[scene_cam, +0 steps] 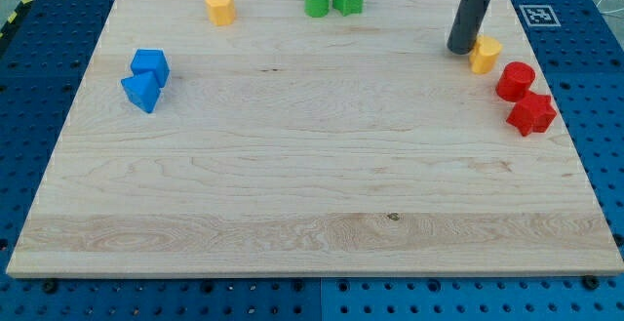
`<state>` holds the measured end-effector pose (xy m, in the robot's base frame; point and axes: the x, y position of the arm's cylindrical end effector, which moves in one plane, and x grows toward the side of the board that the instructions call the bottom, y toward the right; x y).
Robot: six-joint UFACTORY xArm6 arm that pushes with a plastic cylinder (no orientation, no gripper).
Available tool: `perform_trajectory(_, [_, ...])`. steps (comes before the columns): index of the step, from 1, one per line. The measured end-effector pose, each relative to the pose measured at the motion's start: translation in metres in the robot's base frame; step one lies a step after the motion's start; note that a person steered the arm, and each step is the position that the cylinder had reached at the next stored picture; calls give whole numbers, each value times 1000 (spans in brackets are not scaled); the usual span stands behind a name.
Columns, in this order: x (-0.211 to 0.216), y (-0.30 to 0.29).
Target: Move the yellow heart closer to the red circle
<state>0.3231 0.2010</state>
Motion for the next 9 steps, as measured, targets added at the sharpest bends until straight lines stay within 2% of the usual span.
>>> perform_trajectory(3, [1,28])
perform_trajectory(9, [40,29])
